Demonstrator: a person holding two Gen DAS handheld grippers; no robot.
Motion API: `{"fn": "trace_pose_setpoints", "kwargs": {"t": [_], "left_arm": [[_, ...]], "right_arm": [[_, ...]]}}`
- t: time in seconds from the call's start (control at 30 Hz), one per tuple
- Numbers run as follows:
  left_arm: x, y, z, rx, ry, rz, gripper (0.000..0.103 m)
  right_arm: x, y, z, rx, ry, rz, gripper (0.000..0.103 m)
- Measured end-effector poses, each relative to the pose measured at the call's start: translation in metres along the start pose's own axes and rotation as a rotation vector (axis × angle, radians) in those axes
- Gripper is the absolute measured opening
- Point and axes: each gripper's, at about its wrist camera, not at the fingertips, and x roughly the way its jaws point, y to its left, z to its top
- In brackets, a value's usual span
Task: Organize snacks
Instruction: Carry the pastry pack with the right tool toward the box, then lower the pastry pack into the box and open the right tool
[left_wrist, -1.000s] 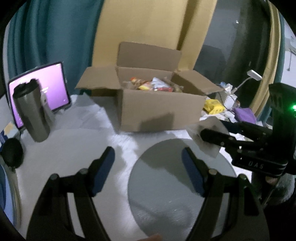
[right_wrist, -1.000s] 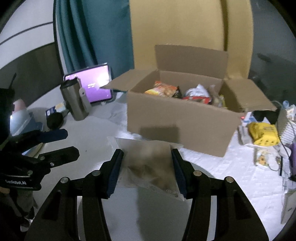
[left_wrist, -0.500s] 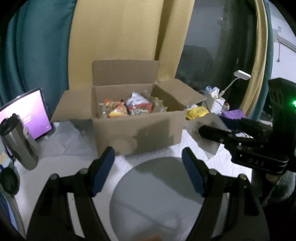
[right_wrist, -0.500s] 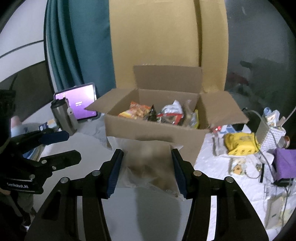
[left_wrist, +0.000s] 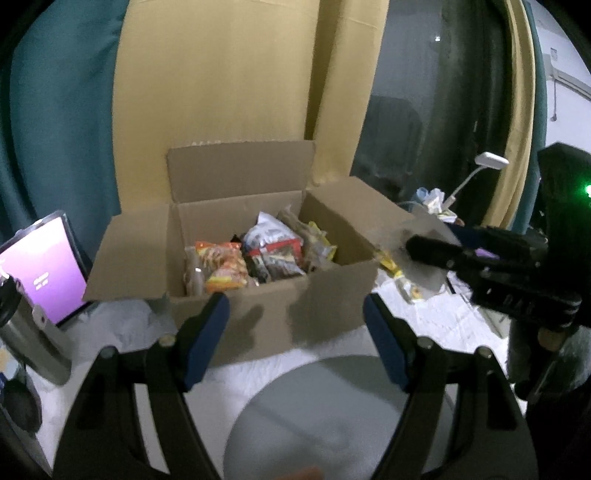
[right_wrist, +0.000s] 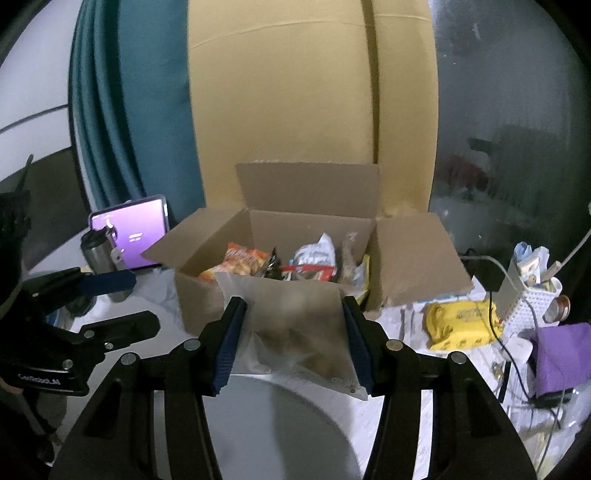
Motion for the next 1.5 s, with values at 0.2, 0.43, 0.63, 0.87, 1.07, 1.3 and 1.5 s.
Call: {"fn": "trace_pose_setpoints", "kwargs": {"t": [0.2, 0.43, 0.63, 0.87, 1.07, 1.3, 1.5], "left_arm": [[0.031, 0.016, 0.015, -0.003, 0.003, 0.002, 0.076], [0.062, 0.041, 0.03, -0.032, 0.003, 0.015, 0.076], [0.09, 0.064, 0.035, -0.053, 0.018, 0.03, 0.076], [0.113, 0.079, 0.033, -0.066, 0.041, 0.038, 0.076], [0.121, 0.085, 0.029, -0.076, 0.061, 0.043, 0.076], [0.117, 0.086, 0.03, -0.081, 0.056, 0.044, 0.077], [0.1, 0.08, 0.031, -0.076, 0.042, 0.036, 0.085]], "right_arm": [[0.023, -0.02, 0.012, 0.017, 0.003, -0.028, 0.056], [0.063, -0.03, 0.023, 0.023, 0.034, -0.026, 0.056], [0.106, -0.023, 0.029, 0.006, 0.073, 0.005, 0.056], [0.15, -0.013, 0.028, -0.001, 0.122, 0.038, 0.056], [0.179, -0.006, 0.025, 0.018, 0.164, 0.057, 0.057], [0.184, -0.004, 0.027, 0.024, 0.181, 0.046, 0.062], [0.17, -0.003, 0.032, 0.024, 0.169, 0.038, 0.062]]}}
